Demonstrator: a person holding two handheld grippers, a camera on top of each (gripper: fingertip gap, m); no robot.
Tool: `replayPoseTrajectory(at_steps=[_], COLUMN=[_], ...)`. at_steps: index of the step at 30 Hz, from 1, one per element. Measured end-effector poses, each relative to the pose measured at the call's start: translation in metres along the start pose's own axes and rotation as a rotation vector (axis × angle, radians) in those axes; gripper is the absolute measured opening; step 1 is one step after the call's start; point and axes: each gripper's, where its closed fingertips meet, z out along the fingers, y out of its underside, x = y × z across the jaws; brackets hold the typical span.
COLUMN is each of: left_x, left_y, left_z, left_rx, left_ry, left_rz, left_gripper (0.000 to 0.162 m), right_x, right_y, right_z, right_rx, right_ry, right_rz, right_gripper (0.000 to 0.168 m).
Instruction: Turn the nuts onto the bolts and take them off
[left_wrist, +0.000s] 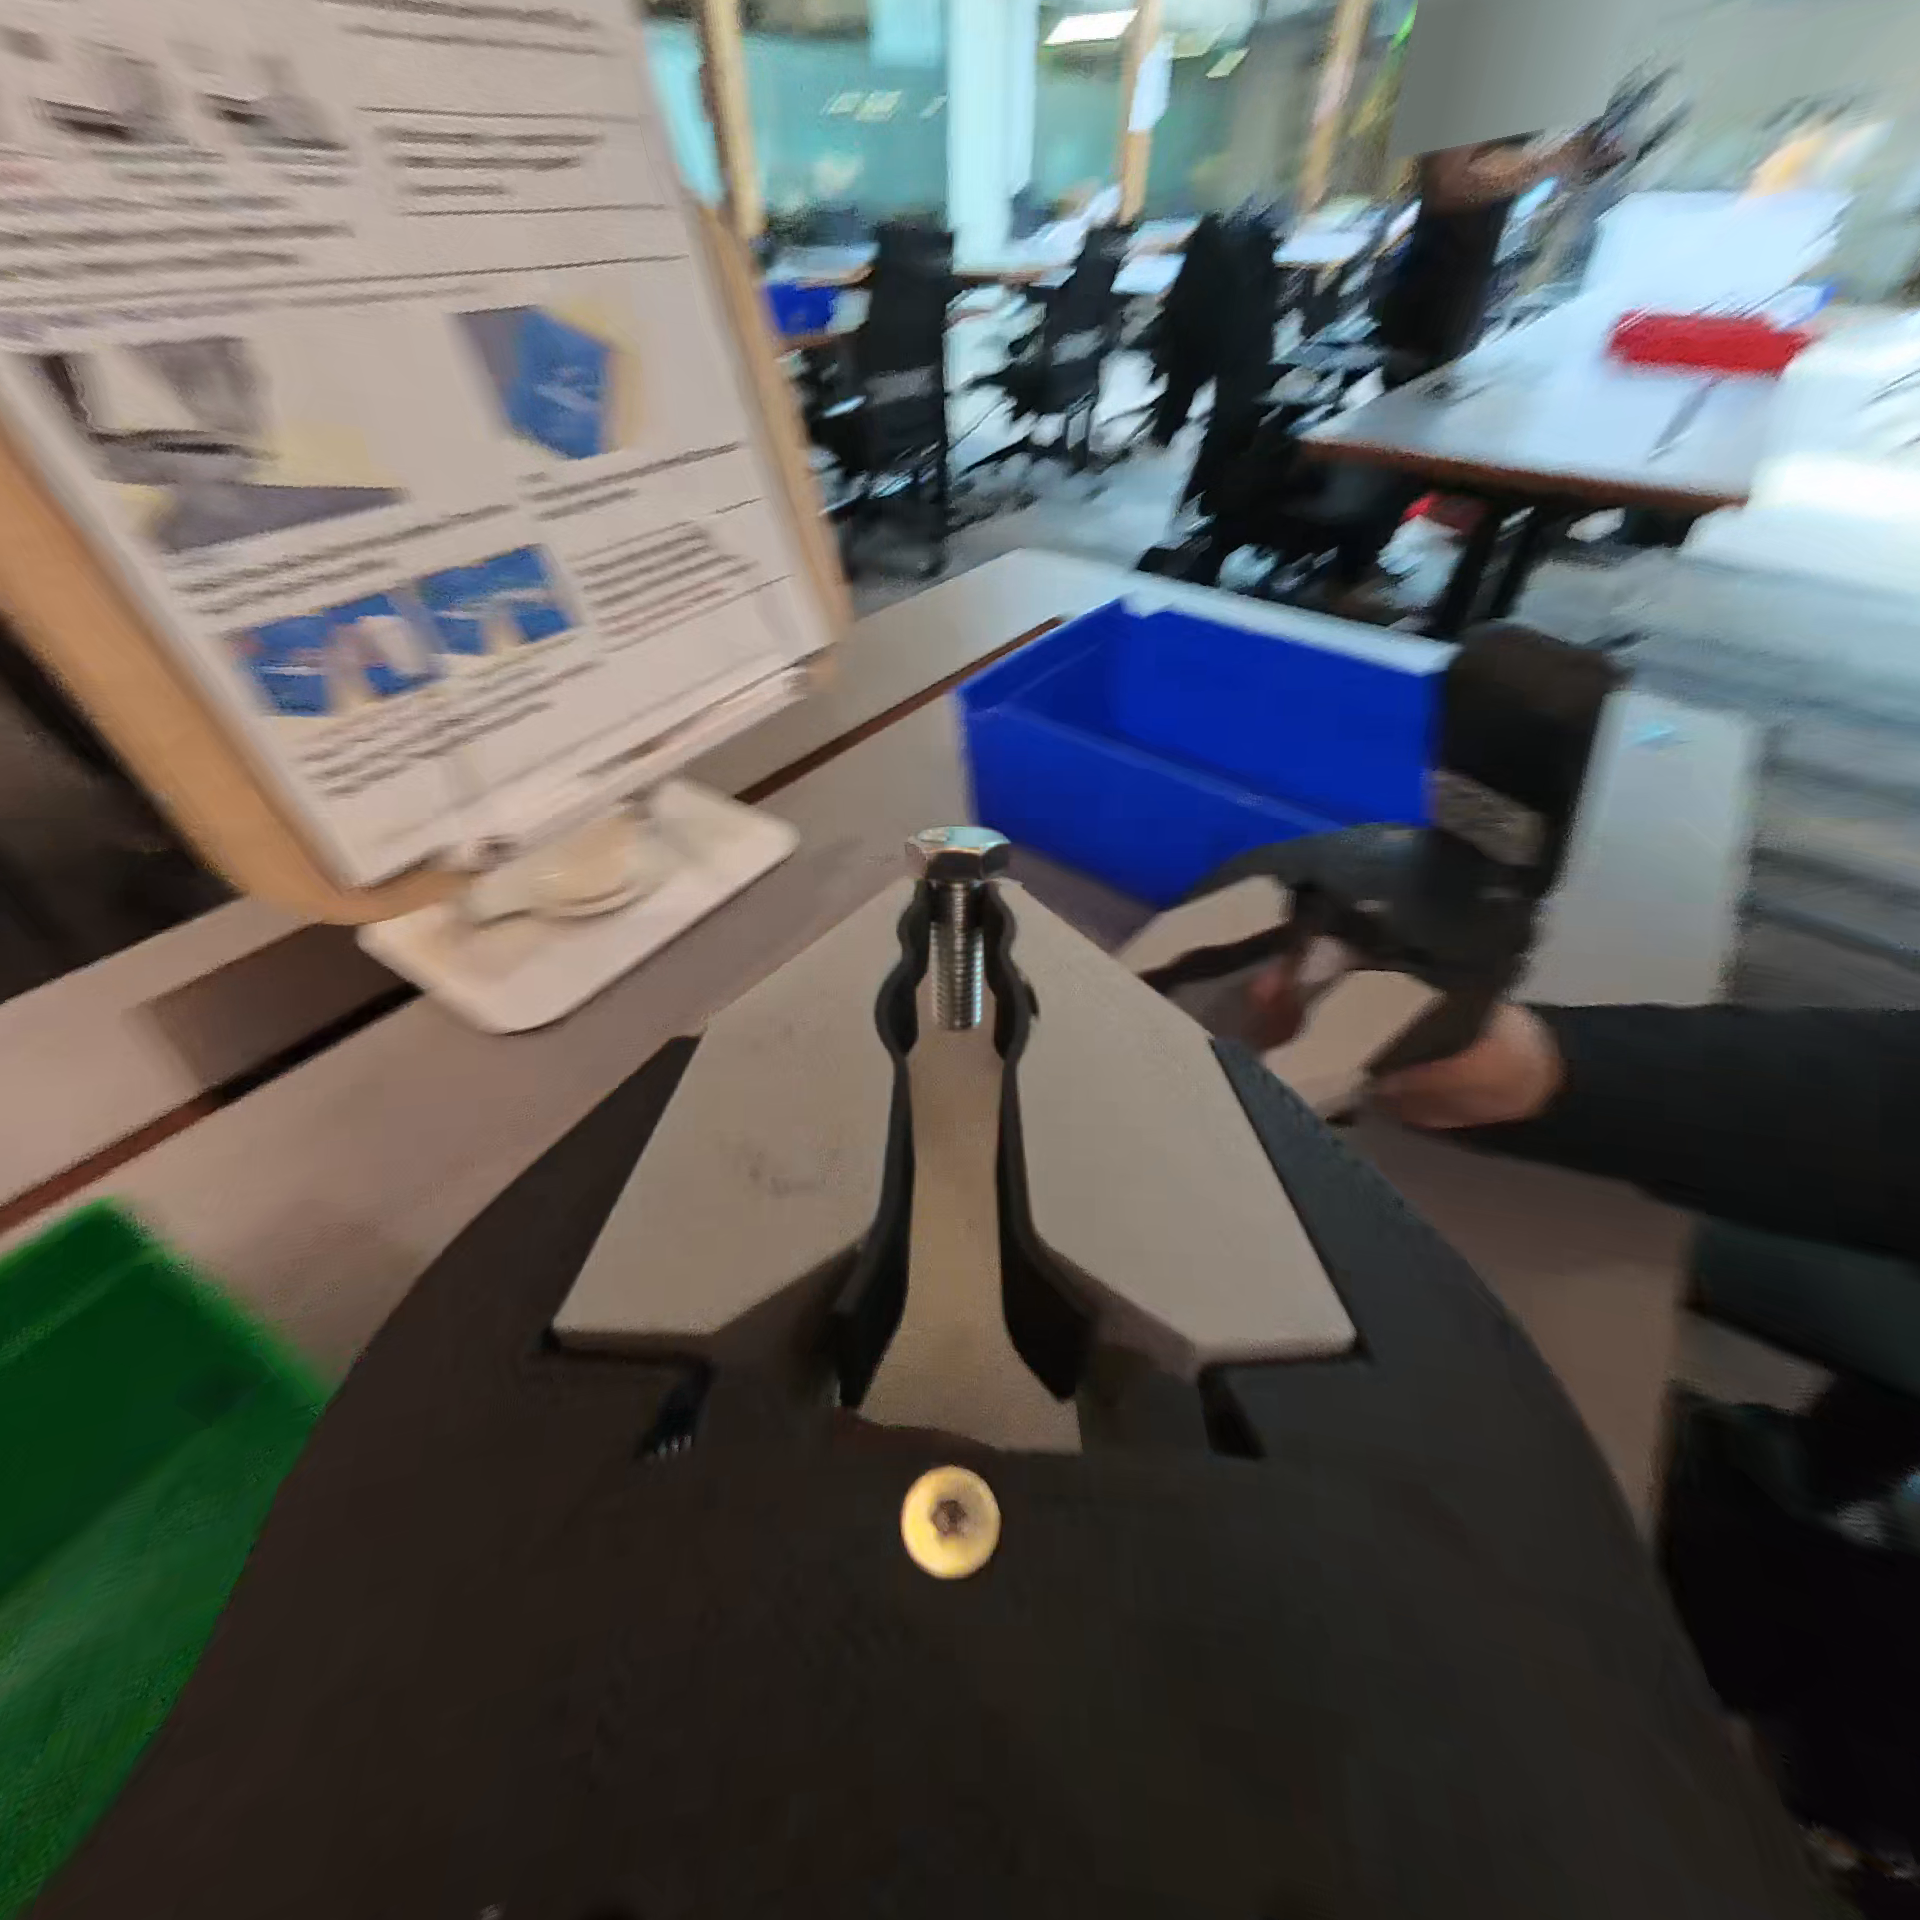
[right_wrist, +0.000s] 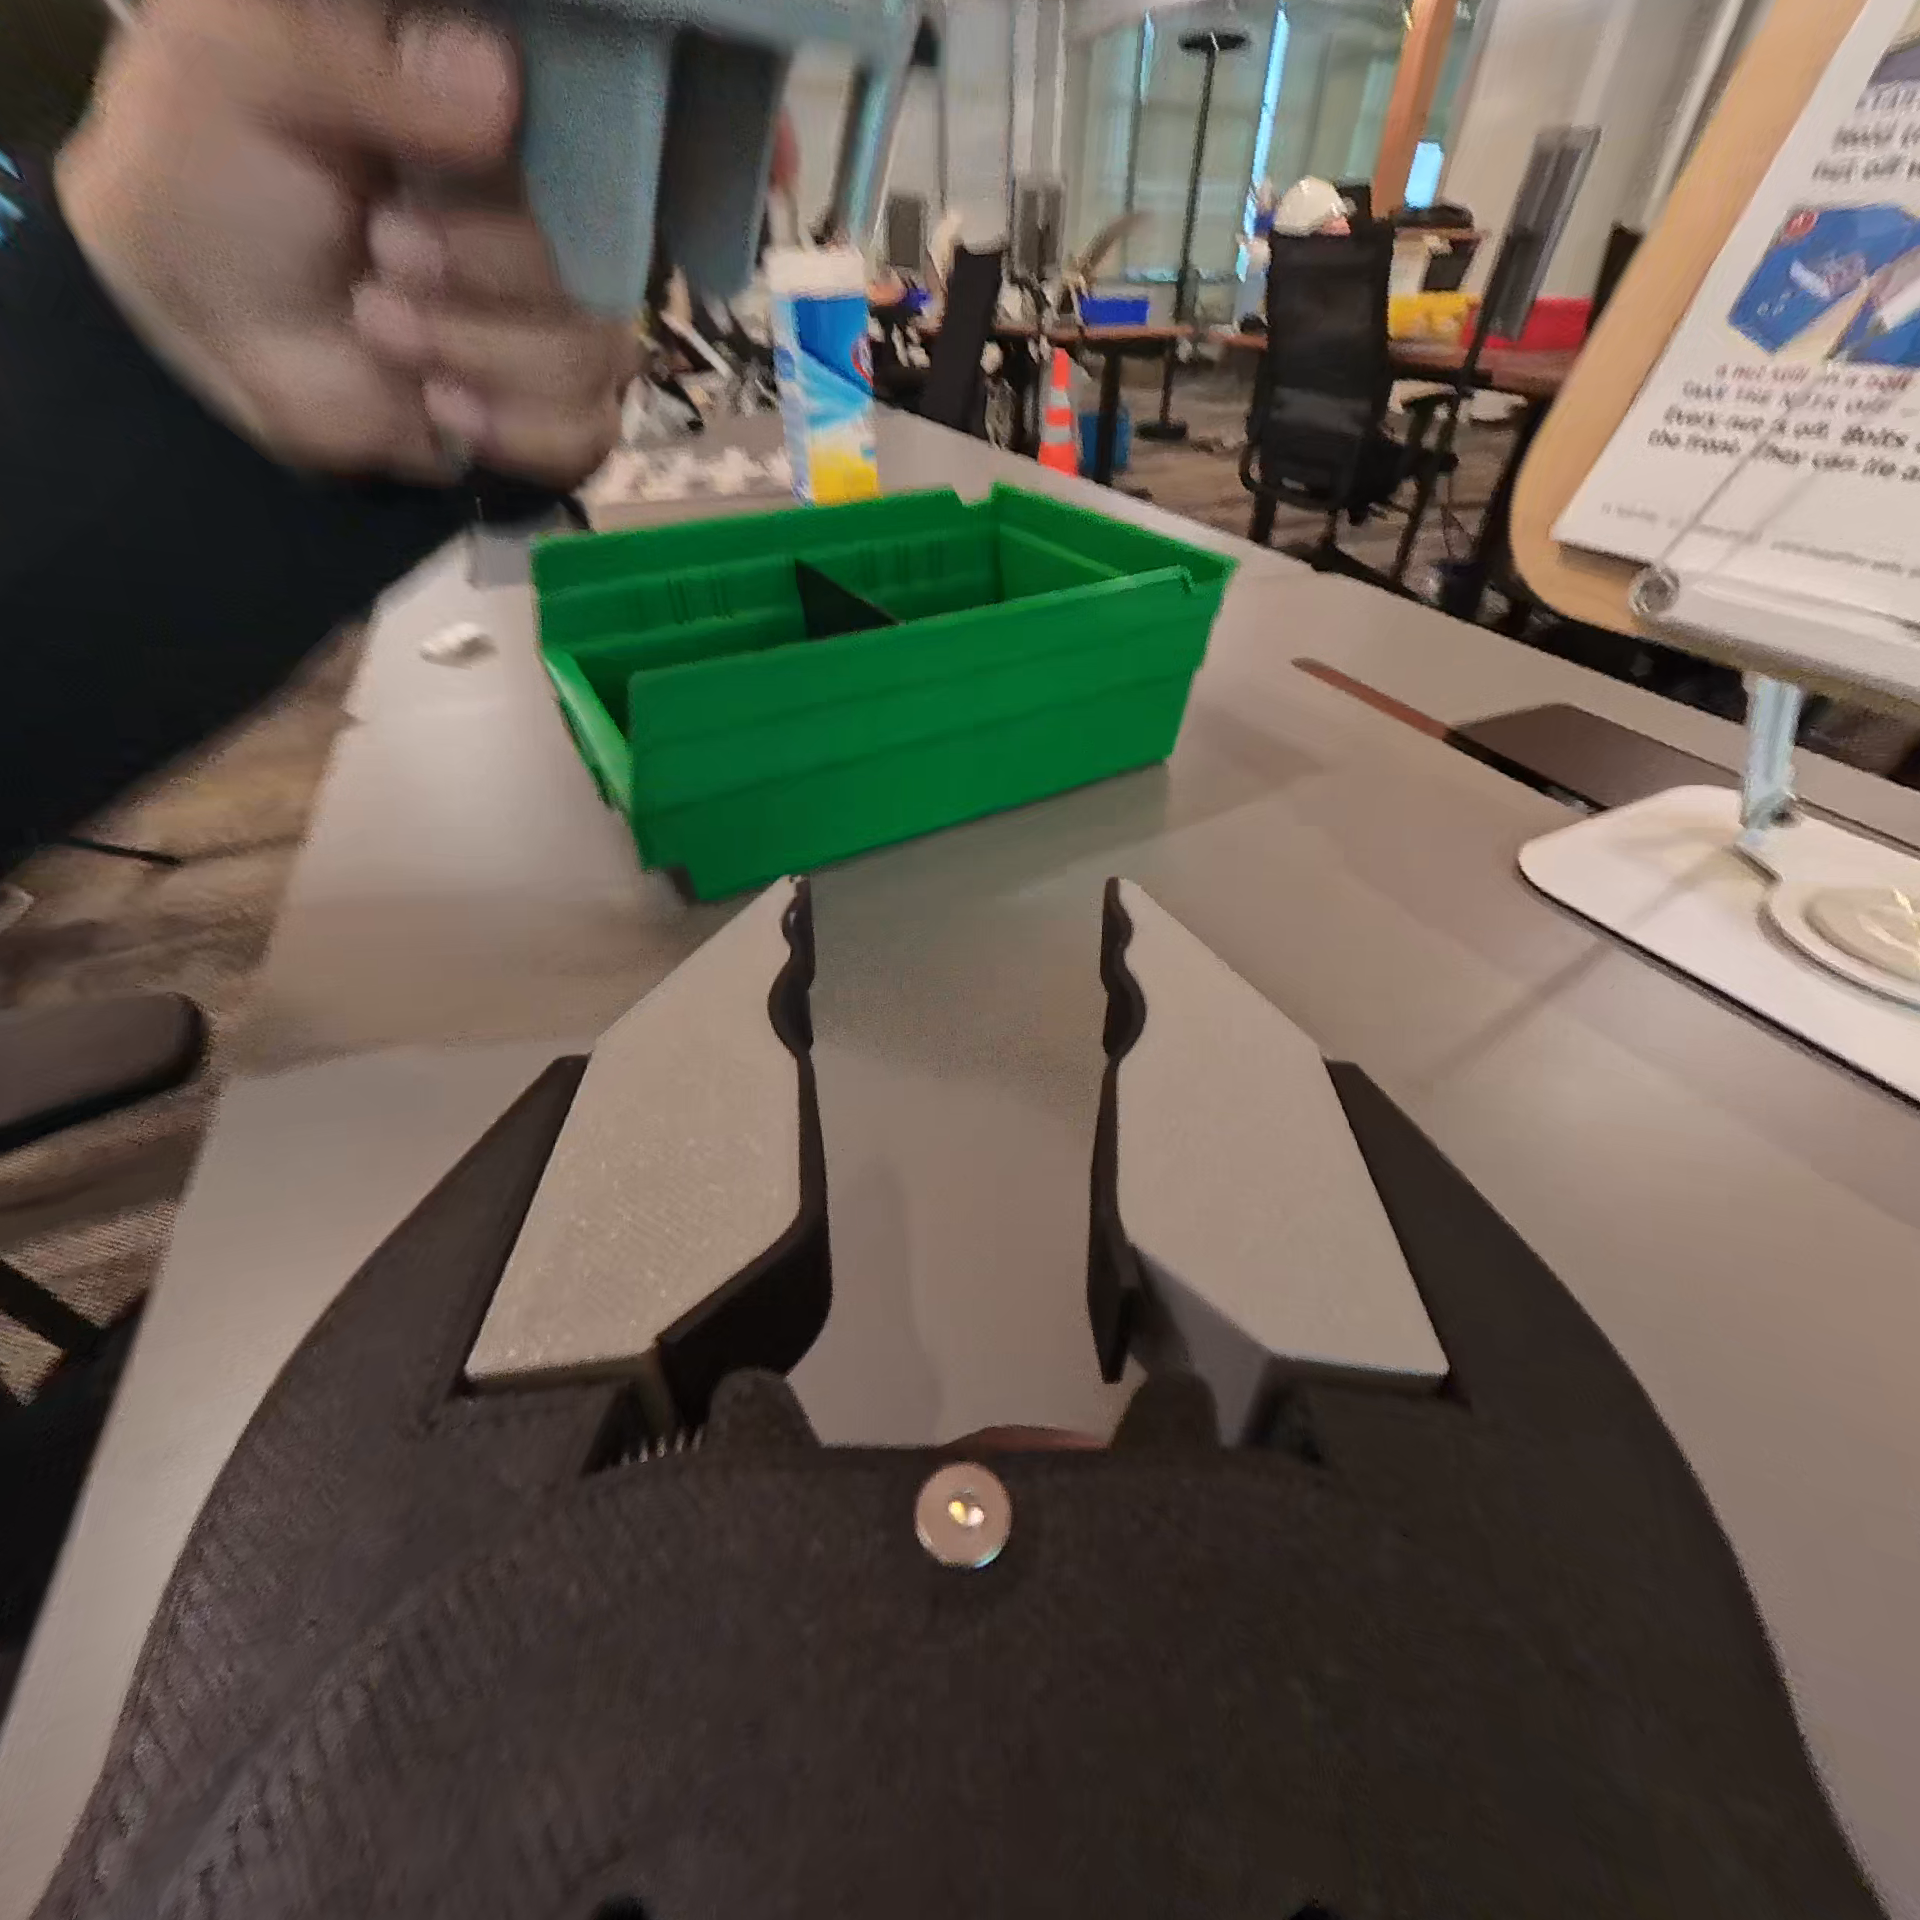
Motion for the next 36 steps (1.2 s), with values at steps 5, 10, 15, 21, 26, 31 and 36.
replayPoseTrajectory(at_steps=[5, 10, 15, 21, 26, 31, 36], left_x=[0.046, 0.035, 0.040, 0.050, 0.049, 0.046, 0.045], left_y=[0.023, 0.049, 0.080, 0.092, 0.101, 0.110, 0.116], left_z=[0.012, 0.024, 0.042, 0.054, 0.055, 0.055, 0.056], left_rx=[0.171, 0.158, 0.071, 0.070, 0.074, 0.052, 0.034], left_ry=[0.049, -0.019, 0.021, 0.060, 0.042, -0.036, -0.019], left_rz=[-0.035, 0.079, 0.174, 0.207, 0.210, 0.265, 0.226], left_gripper=[0.006, 0.006, 0.007, 0.007, 0.007, 0.007, 0.007], right_x=[-0.032, -0.020, -0.009, -0.007, -0.008, -0.012, -0.011], right_y=[-0.039, -0.052, -0.042, -0.020, -0.013, -0.006, -0.001], right_z=[-0.022, -0.036, -0.025, -0.009, -0.006, -0.001, 0.002], right_rx=[0.219, 0.306, 0.244, 0.122, 0.098, 0.068, 0.034], right_ry=[-0.272, -0.286, -0.200, -0.172, -0.205, -0.231, -0.206], right_rz=[0.086, 0.154, 0.167, 0.176, 0.222, 0.243, 0.222], right_gripper=[0.053, 0.043, 0.034, 0.016, 0.017, 0.023, 0.022])
